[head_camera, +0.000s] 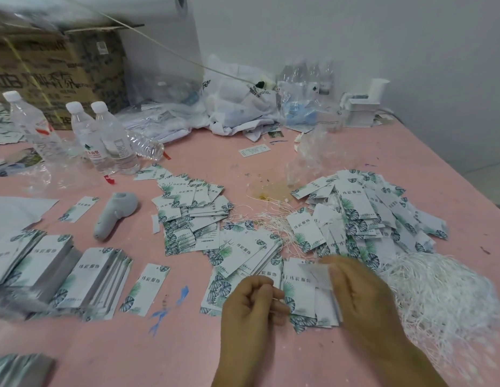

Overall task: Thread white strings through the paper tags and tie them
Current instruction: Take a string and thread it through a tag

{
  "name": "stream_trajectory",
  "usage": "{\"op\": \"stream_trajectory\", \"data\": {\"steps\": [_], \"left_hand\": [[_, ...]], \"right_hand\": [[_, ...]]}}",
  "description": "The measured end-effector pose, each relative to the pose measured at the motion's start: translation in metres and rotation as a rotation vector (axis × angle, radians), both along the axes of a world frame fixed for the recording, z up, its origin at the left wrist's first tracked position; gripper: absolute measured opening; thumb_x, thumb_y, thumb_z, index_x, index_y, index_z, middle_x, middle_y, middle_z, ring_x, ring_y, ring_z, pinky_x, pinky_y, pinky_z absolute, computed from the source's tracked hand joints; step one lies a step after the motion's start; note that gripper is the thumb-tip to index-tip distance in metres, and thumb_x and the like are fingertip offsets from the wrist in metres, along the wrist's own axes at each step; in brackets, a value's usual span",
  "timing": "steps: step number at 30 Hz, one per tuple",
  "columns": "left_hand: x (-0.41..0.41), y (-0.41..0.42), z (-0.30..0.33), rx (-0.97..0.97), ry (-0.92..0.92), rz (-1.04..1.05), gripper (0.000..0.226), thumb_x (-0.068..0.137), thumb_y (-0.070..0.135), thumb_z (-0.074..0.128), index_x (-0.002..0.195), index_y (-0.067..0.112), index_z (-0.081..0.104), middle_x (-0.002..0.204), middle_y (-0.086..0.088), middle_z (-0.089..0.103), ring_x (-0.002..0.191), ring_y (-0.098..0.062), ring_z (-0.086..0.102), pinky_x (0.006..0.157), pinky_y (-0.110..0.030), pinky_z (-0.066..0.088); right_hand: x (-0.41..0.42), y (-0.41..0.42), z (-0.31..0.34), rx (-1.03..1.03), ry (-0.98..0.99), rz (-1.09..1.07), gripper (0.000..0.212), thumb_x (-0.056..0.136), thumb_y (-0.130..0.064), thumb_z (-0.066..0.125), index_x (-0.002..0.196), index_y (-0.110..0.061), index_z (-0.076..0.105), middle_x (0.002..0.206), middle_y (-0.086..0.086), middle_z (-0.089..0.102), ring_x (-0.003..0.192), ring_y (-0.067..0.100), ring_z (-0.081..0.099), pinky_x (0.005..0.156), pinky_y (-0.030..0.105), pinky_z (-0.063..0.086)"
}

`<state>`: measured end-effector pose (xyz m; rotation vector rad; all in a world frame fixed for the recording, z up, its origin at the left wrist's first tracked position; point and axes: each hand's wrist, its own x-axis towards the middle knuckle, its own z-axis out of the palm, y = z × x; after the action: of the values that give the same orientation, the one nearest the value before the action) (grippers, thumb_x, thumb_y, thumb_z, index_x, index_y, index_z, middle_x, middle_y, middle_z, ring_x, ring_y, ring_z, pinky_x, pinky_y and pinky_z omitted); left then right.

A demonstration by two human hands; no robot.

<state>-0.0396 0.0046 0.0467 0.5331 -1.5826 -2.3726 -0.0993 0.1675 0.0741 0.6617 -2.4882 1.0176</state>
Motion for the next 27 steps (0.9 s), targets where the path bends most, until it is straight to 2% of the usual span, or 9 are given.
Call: {"op": "stream_trajectory", "data": {"steps": [2, 4, 7, 12, 15, 17, 20, 23, 27], "left_hand": [[-0.001, 0.000, 0.006, 0.139, -0.023, -0.105, 0.017, 0.089, 0.016, 0.061, 0.087, 0.003, 0.072, 0.083, -0.028, 0.071, 0.061, -0.026, 0.068, 0.047, -0.026, 0.052], [-0.002, 0.000, 0.002, 0.211, -0.078, -0.216, 0.037, 0.084, 0.027, 0.061, 0.102, -0.004, 0.068, 0.095, -0.030, 0.072, 0.077, -0.032, 0.073, 0.058, -0.029, 0.058], [0.000, 0.004, 0.003, 0.226, -0.038, -0.370, 0.035, 0.088, 0.029, 0.069, 0.112, 0.004, 0.071, 0.111, -0.026, 0.071, 0.103, -0.036, 0.070, 0.079, -0.031, 0.058], [0.000, 0.004, 0.007, 0.523, -0.011, -0.349, 0.053, 0.085, 0.029, 0.073, 0.118, -0.009, 0.055, 0.122, -0.036, 0.061, 0.112, -0.043, 0.064, 0.091, -0.044, 0.056], [-0.002, -0.004, 0.009, 0.778, -0.037, -0.297, 0.038, 0.091, 0.021, 0.067, 0.114, -0.004, 0.052, 0.118, -0.036, 0.061, 0.099, -0.039, 0.069, 0.078, -0.044, 0.061], [-0.002, -0.011, 0.009, 0.905, -0.065, -0.334, 0.053, 0.085, 0.024, 0.063, 0.123, -0.012, 0.053, 0.114, -0.033, 0.062, 0.093, -0.039, 0.070, 0.069, -0.044, 0.061], [-0.002, -0.015, 0.013, 1.031, -0.045, -0.371, 0.061, 0.067, 0.008, 0.081, 0.121, -0.010, 0.058, 0.107, -0.026, 0.064, 0.088, -0.038, 0.069, 0.075, -0.048, 0.060], [-0.006, -0.011, 0.011, 1.021, -0.058, -0.339, 0.042, 0.072, 0.008, 0.059, 0.111, -0.006, 0.061, 0.099, -0.024, 0.066, 0.080, -0.035, 0.068, 0.074, -0.044, 0.057], [-0.006, -0.007, -0.003, 0.872, -0.210, -0.389, 0.040, 0.072, 0.002, 0.039, 0.086, -0.010, 0.074, 0.086, -0.027, 0.065, 0.063, -0.034, 0.062, 0.062, -0.038, 0.049]], "right_hand": [[0.003, -0.001, 0.001, -0.239, -0.010, -0.064, 0.037, 0.102, -0.037, 0.034, 0.093, -0.020, 0.066, 0.079, -0.010, 0.065, 0.076, 0.004, 0.059, 0.058, 0.008, 0.044], [0.007, -0.009, -0.001, -0.471, -0.183, -0.098, 0.037, 0.104, -0.043, 0.034, 0.083, -0.026, 0.060, 0.070, -0.004, 0.062, 0.062, 0.006, 0.058, 0.044, 0.019, 0.043], [0.015, -0.022, -0.007, -0.675, -0.409, -0.046, 0.034, 0.099, -0.045, 0.039, 0.086, -0.027, 0.064, 0.065, 0.003, 0.062, 0.054, 0.008, 0.055, 0.042, 0.023, 0.041], [0.022, -0.028, -0.016, -0.309, -0.006, 0.135, 0.025, 0.100, -0.032, 0.041, 0.105, -0.025, 0.065, 0.098, -0.013, 0.065, 0.091, 0.003, 0.064, 0.073, 0.018, 0.052], [0.021, -0.035, -0.021, -0.077, 0.189, 0.232, 0.032, 0.100, -0.028, 0.046, 0.107, -0.011, 0.073, 0.102, -0.002, 0.068, 0.091, 0.016, 0.064, 0.075, 0.032, 0.053], [0.022, -0.040, -0.022, 0.007, 0.239, 0.276, 0.031, 0.097, -0.030, 0.052, 0.106, -0.010, 0.075, 0.098, 0.001, 0.068, 0.091, 0.017, 0.062, 0.075, 0.035, 0.051], [0.022, -0.042, -0.017, -0.060, 0.128, 0.361, 0.040, 0.099, -0.040, 0.045, 0.104, -0.012, 0.074, 0.103, -0.002, 0.064, 0.106, 0.013, 0.057, 0.087, 0.030, 0.045], [0.014, -0.047, -0.006, -0.165, -0.074, 0.222, 0.032, 0.099, -0.038, 0.044, 0.108, -0.020, 0.070, 0.110, -0.015, 0.060, 0.110, 0.008, 0.054, 0.093, 0.016, 0.038], [-0.017, -0.070, 0.009, -0.136, -0.411, 0.155, 0.027, 0.097, -0.025, 0.055, 0.122, -0.036, 0.059, 0.121, -0.018, 0.060, 0.106, -0.004, 0.057, 0.080, 0.009, 0.044]]}}
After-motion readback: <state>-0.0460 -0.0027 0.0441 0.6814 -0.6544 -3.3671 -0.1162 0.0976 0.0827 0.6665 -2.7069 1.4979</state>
